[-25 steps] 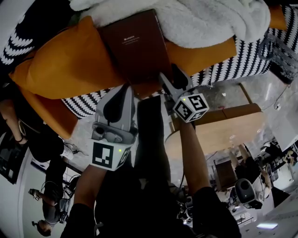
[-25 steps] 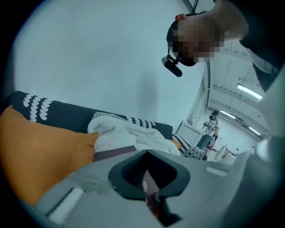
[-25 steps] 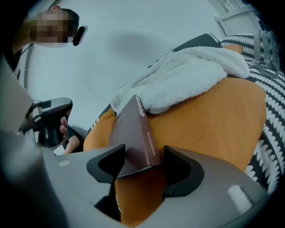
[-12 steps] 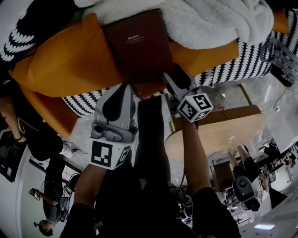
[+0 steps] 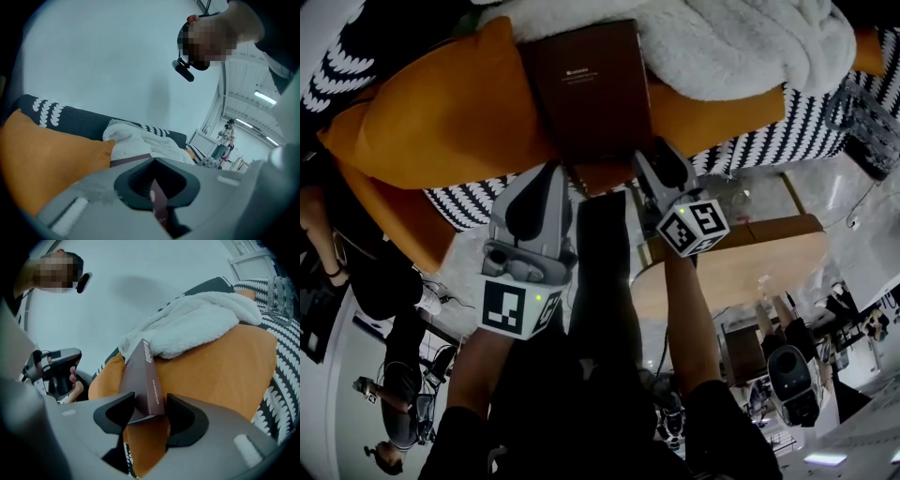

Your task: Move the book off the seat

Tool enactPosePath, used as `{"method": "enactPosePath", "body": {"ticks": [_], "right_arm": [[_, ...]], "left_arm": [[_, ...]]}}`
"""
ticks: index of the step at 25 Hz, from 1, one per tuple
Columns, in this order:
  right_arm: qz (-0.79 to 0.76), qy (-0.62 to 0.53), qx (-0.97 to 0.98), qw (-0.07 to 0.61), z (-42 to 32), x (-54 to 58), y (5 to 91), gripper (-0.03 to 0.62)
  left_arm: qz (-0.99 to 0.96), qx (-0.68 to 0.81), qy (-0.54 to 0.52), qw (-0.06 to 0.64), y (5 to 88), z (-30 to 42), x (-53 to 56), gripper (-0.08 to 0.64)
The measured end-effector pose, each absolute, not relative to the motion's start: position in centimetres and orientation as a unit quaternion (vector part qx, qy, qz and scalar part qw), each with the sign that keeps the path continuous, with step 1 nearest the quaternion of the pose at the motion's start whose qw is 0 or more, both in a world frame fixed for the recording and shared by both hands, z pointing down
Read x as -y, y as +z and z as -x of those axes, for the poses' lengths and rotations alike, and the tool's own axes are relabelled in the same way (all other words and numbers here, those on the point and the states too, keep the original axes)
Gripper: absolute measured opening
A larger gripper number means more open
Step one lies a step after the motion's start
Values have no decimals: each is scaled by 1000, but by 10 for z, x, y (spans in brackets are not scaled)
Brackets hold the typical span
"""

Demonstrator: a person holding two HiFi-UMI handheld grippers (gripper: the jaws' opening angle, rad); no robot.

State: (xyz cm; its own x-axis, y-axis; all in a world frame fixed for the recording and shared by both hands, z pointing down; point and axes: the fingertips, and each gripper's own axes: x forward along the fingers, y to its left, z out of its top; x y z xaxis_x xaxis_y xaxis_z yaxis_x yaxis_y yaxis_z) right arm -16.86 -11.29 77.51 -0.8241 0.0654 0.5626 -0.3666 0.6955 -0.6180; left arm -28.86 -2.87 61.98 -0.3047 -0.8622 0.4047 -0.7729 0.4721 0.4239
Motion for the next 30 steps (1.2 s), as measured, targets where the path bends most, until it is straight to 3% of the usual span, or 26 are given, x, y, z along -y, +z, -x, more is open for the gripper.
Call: {"method": "enactPosePath", "body": {"ticks": [30], "right_arm": [[-120,264,913,287,175,92,696,166]], "left_arm": [[-487,822,-103,278,589,298,-7,6]]}}
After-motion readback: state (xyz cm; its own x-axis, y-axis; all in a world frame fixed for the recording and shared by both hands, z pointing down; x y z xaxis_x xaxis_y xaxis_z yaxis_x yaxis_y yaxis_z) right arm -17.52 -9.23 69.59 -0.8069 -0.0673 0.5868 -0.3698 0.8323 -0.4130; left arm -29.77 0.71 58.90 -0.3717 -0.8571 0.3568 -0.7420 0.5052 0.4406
